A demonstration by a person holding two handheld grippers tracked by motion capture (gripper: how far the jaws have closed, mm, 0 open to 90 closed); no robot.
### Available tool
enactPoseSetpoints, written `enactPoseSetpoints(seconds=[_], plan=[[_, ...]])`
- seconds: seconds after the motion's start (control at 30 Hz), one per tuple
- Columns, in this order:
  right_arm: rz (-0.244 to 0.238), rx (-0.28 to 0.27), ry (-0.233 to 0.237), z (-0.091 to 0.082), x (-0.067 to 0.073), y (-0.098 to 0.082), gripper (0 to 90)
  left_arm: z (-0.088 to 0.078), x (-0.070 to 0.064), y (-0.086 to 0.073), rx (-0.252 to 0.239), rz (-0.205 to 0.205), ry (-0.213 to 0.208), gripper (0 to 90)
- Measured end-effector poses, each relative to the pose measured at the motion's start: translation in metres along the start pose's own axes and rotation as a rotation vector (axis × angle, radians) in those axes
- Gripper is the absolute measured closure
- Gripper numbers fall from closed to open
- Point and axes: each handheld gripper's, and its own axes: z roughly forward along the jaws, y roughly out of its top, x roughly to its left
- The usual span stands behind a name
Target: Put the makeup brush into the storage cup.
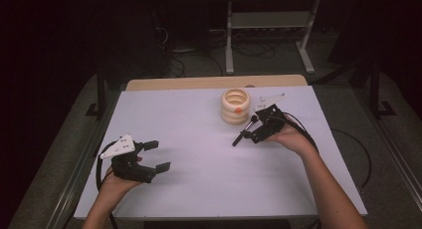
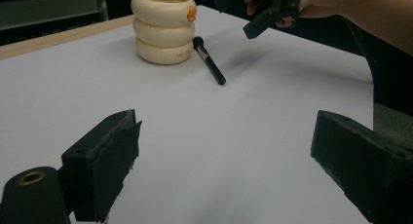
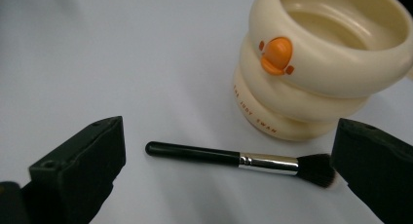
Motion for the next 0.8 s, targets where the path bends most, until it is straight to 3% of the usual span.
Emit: enactPoseSetpoints(seconds=[0.17,0.23,0.8], plan=[[-0.020,0.037,0.012,0.003,-0.001,0.000,0.0,0.000,0.000,0.000,0.000,-0.002,0.001,9.8],[-0.052,0.066,0.032,0.006,0.000,0.002,1.5,0.000,0.000,0.000,0.000,-0.003,0.001,9.8],[-0.118,0.148,0.091,0.014,0.000,0.010,11.3,0.000,0.000,0.000,0.001,-0.005,-0.004,9.8]])
